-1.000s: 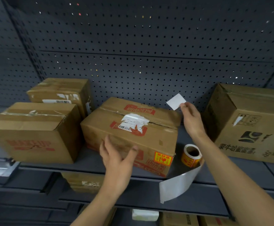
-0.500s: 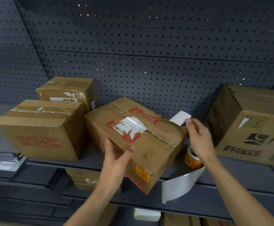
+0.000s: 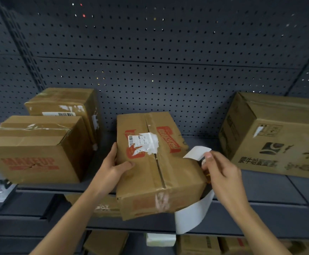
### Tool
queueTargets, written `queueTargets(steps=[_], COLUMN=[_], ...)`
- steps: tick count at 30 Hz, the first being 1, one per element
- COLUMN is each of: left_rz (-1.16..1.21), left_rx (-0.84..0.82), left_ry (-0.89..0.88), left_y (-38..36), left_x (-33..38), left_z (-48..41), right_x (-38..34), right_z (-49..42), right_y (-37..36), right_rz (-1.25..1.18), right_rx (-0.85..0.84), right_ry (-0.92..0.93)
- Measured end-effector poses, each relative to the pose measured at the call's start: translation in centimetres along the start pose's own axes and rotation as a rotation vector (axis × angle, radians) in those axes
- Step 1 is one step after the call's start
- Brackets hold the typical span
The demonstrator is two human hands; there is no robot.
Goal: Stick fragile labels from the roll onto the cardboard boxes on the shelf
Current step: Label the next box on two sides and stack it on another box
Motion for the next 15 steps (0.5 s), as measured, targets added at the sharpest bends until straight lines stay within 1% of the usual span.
queueTargets(steps=[3, 6, 10, 15], left_rz=[-0.033, -0.076, -0.13, -0.223], left_rx=[-0.055, -0.14, -0.18, -0.23], left_ry=[0.045, 0.094, 0.08, 0.045], left_y=[-0.2, -0.1, 0.7, 1.0], left_x=[0.5, 1.0, 1.7, 2.6], left_z=[-1.6, -2.9, -4.3, -4.5], right_x=[0.2, 0.3, -0.6, -1.6], right_z=[1.1, 2.1, 3.4, 4.8], right_y=[0.1, -0.3, -0.7, -1.0], right_rz=[0.009, -0.033, -0.103, -0.076], right_rx=[-0.012, -0.041, -0.049, -0.056], right_ry=[-0.022, -0.066, -0.11, -0.097])
Point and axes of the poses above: each hand's wrist, its own z-axis away from the middle knuckle, its own y-axis out of the back of the hand, x = y × z, the point moved 7 cm from there along -z, towards the middle knuckle, and after that the axes turned 11 degrees about x, right-handed, at the moved point
